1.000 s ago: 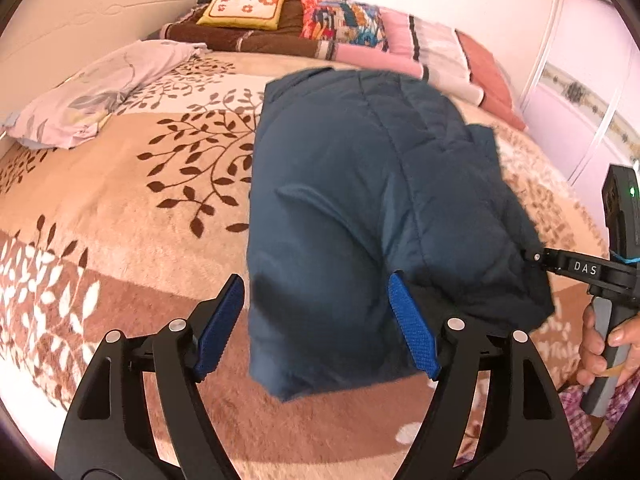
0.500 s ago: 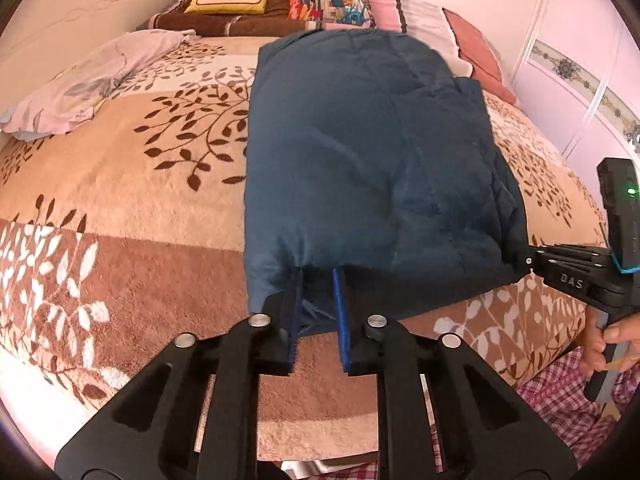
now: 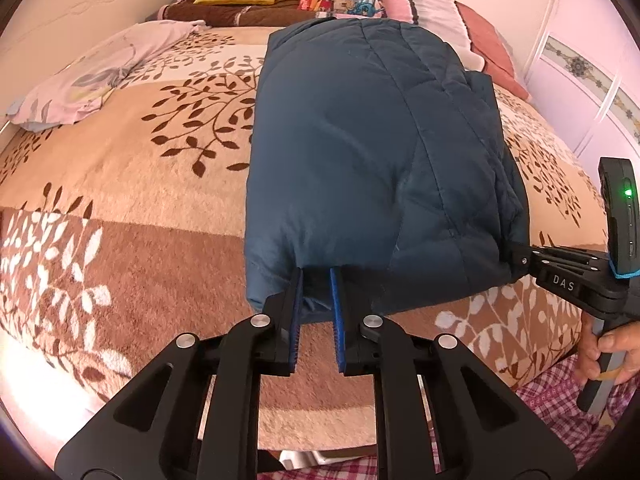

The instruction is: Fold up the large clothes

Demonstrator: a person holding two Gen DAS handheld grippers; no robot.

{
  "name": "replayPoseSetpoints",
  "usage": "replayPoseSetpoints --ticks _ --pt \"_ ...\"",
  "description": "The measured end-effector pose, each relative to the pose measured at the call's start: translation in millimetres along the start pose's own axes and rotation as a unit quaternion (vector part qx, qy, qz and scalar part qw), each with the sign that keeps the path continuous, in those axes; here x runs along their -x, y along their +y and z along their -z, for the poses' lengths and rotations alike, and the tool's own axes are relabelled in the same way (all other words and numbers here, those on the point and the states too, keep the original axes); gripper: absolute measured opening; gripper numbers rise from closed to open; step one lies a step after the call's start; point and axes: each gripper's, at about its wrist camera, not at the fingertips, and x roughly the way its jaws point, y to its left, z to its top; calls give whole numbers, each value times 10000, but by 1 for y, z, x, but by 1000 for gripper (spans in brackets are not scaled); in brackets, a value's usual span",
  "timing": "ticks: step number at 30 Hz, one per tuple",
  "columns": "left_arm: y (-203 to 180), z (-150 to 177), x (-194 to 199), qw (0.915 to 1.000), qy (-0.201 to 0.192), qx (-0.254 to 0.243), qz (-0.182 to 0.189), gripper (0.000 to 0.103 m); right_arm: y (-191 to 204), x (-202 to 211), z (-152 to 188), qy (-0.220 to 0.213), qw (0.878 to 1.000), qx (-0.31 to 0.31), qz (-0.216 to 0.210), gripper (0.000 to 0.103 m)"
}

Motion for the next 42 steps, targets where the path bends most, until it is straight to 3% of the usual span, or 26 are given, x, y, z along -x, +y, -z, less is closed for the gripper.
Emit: replayPoseSetpoints --ticks 3,12,27,42 --pt "-3 2 4 9999 33 106 14 32 2 3 2 -40 10000 -56 -3 1" --pt "-19 6 21 9999 -75 -3 -103 49 3 14 4 -108 9998 -139 14 1" --pt "-24 9 50 9994 -285 82 -187 59 16 57 22 -329 9990 -211 -199 1" --pt "-26 29 87 9989 -342 217 -252 63 40 95 73 -628 9979 136 79 1"
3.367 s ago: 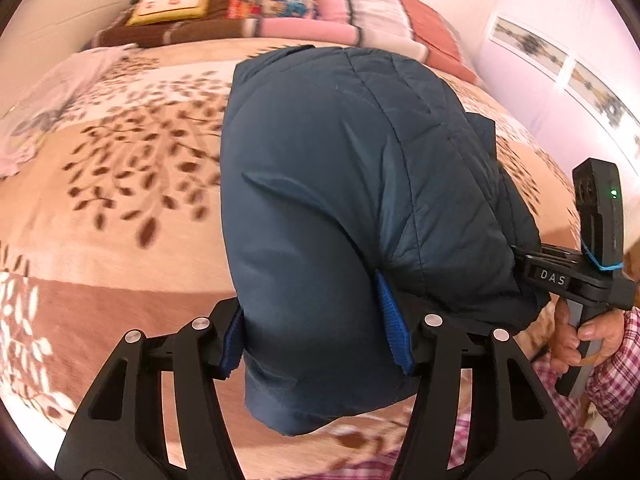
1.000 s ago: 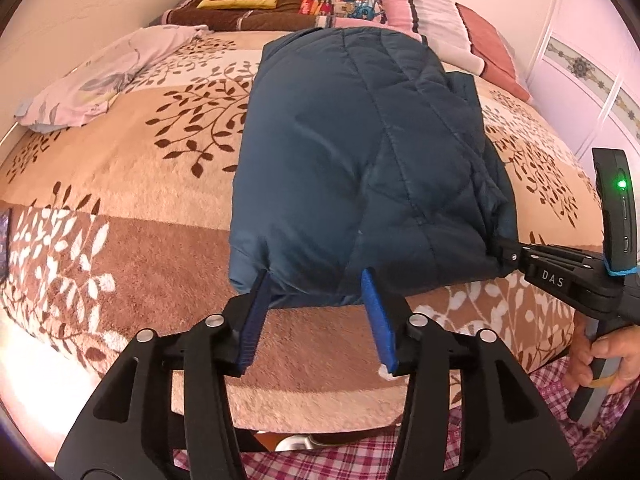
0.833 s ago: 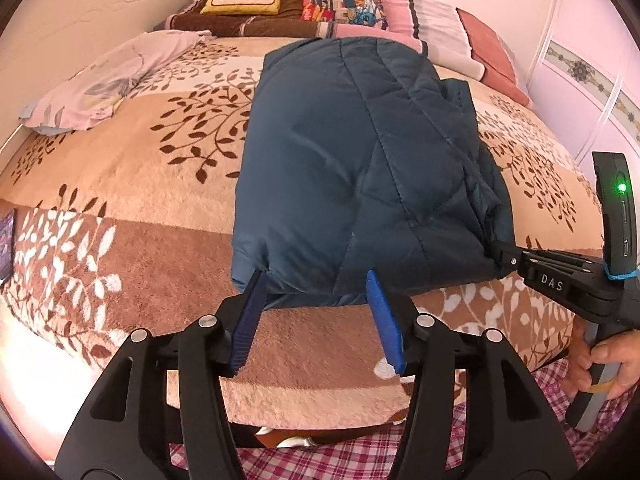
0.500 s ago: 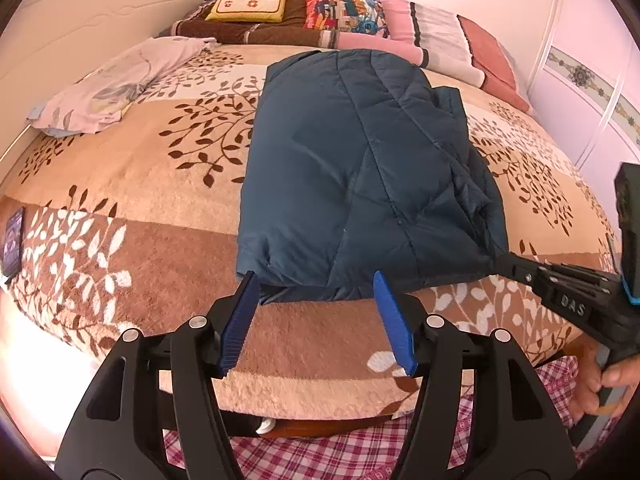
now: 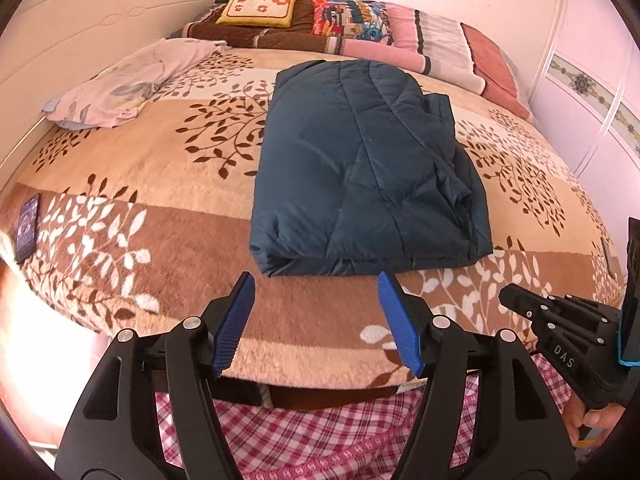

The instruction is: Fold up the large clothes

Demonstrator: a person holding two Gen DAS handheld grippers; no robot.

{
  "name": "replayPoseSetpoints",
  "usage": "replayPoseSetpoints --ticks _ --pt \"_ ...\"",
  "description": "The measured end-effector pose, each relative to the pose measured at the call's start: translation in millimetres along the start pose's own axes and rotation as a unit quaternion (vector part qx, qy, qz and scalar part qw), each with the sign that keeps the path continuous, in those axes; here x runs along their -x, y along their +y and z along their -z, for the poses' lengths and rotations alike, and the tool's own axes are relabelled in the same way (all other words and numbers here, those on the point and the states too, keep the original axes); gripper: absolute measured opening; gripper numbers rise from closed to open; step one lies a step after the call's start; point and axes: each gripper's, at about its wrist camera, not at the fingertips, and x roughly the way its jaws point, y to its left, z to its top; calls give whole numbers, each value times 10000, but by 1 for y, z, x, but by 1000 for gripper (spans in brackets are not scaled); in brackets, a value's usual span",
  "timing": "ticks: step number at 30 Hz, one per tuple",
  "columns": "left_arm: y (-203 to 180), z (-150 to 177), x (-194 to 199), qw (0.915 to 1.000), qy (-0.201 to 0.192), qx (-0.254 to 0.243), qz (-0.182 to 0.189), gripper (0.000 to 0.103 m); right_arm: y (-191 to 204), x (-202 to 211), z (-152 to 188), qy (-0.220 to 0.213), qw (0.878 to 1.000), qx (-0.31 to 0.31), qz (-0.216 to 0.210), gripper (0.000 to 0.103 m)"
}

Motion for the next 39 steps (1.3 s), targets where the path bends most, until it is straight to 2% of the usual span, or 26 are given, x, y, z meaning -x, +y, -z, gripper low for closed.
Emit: replayPoseSetpoints --ticks 12,39 --pt "-3 12 11 9998 8 -2 -204 63 0 6 12 28 10000 -51 -7 1" --pt "-7 18 4 9996 156 -26 -216 63 -2 -1 19 225 9997 -124 -48 1"
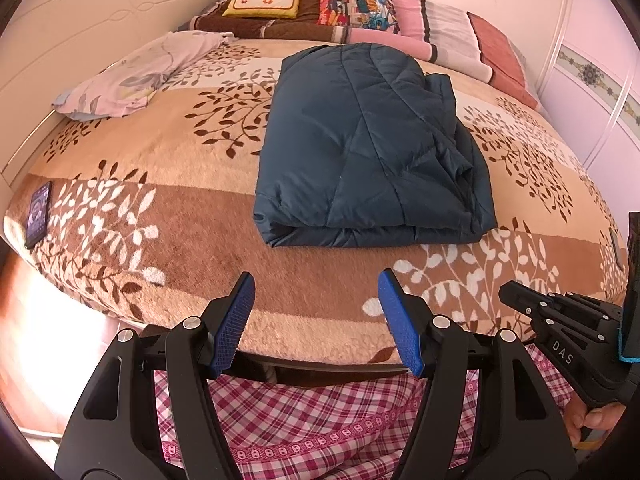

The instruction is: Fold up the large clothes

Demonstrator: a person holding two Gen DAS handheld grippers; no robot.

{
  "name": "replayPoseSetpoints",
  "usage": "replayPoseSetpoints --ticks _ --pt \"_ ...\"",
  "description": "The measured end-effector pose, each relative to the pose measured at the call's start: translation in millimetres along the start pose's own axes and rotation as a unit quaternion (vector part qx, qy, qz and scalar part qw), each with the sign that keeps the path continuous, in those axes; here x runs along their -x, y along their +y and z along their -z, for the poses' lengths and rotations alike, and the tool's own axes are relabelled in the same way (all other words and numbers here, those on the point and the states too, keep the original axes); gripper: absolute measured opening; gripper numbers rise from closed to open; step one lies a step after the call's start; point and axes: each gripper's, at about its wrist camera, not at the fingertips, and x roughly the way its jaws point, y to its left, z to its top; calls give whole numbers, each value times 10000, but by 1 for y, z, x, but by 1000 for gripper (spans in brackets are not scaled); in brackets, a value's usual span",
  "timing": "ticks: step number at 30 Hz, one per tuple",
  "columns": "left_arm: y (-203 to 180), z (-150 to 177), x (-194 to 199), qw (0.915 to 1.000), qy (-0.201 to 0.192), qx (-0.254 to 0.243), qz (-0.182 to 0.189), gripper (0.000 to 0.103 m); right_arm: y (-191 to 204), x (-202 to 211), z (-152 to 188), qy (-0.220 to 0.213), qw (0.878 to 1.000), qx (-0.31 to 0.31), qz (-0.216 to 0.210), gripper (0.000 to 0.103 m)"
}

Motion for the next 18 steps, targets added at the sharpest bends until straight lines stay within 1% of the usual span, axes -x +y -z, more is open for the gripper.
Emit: replayPoseSetpoints --ticks 18 --pt "-1 4 -3 10000 38 28 -2 63 0 -2 1 11 10000 -23 1 1"
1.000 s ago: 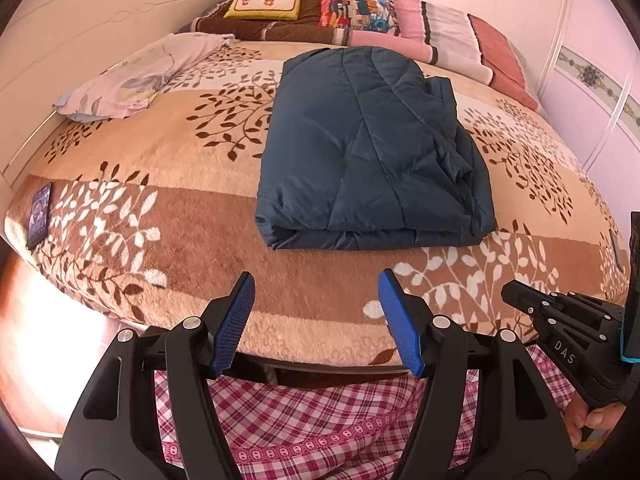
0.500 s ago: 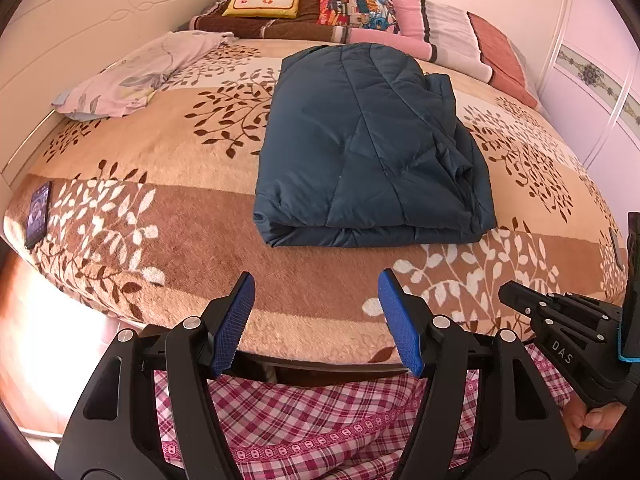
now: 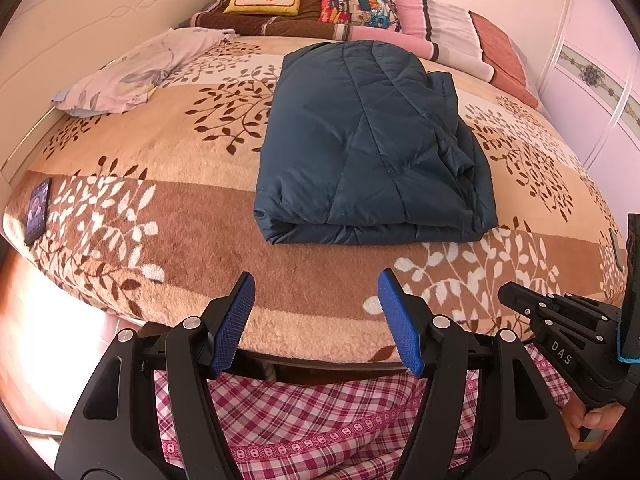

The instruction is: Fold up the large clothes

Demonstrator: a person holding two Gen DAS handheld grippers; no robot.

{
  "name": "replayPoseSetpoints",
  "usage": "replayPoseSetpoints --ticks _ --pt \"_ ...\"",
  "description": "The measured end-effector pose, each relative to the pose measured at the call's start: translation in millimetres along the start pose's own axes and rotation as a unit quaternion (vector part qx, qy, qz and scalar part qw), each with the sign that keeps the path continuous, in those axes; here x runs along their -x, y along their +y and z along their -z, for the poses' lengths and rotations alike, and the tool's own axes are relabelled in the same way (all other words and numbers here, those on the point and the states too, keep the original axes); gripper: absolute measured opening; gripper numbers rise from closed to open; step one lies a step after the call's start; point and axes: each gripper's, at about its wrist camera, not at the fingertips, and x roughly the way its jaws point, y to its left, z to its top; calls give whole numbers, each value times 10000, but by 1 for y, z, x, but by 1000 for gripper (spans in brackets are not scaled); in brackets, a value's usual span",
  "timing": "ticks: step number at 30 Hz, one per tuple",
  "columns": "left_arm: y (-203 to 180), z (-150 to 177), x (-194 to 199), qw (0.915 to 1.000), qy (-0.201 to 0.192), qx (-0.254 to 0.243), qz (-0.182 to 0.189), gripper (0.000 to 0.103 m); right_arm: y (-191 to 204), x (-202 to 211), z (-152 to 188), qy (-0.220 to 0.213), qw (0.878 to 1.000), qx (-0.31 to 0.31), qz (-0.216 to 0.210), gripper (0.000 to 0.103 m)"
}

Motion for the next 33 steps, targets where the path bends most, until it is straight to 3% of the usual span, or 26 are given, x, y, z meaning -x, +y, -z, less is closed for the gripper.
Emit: replayPoseSetpoints --ticks 33 --pt "1 0 -1 10000 53 -4 6 63 1 -4 2 45 10000 -2 -6 1"
